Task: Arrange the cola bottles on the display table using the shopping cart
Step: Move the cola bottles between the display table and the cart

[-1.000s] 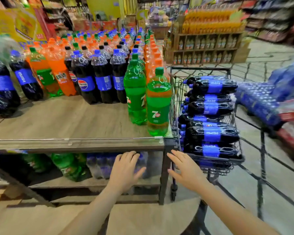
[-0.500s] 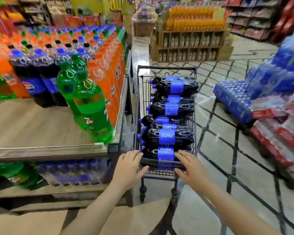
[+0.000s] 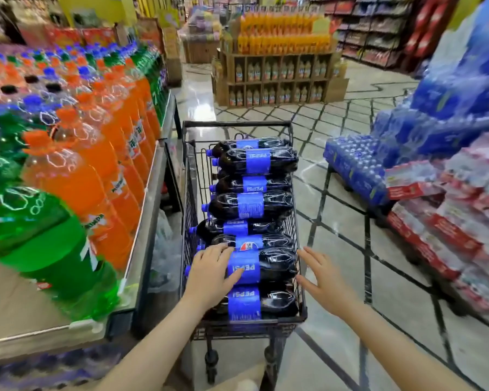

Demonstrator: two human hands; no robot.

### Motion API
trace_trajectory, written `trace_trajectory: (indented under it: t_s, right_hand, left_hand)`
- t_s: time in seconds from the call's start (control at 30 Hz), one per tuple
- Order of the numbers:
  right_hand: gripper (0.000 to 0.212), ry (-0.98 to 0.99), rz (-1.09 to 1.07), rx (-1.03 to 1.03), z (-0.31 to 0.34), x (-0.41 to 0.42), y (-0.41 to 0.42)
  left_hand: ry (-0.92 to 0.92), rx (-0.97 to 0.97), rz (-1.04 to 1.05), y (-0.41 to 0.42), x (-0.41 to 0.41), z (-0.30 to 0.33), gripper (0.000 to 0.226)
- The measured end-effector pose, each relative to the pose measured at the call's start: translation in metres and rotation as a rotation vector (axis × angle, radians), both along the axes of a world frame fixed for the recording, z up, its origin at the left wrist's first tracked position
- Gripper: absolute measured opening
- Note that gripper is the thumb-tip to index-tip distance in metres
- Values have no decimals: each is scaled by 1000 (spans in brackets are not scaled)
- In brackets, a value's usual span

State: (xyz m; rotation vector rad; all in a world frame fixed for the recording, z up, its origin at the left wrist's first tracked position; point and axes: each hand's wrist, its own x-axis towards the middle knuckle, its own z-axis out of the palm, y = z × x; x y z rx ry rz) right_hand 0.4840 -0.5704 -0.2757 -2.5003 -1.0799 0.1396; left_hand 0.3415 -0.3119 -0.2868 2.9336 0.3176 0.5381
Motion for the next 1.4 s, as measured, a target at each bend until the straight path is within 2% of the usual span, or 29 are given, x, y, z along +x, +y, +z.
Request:
trace_trajectory:
  t_s: [0.27, 0.67, 0.87, 1.0, 1.13, 1.3, 1.4]
  right_hand:
    - [62, 14, -34, 16, 17, 90, 58]
    - [68, -33, 36, -12, 41, 250, 135]
    - [85, -43, 172, -34, 52, 360, 203]
    - [102, -89, 252, -214, 36, 414, 243]
    - [120, -136, 286, -353, 25, 429, 262]
    - [123, -267, 265, -467, 36, 418, 279]
    - [120, -281, 274, -444, 37, 414, 280]
  left_hand:
    - [-73, 5, 19, 68, 104, 28, 59]
    - [-26, -32, 51, 146, 246, 42, 69]
    - [91, -100, 106, 189, 333, 40, 98]
    - [216, -112, 122, 223, 372, 26, 117]
    - [272, -218, 126, 244, 391, 13, 131]
    - [257, -287, 125, 246, 392, 6, 130]
    - [265, -304, 154, 240, 388, 11, 128]
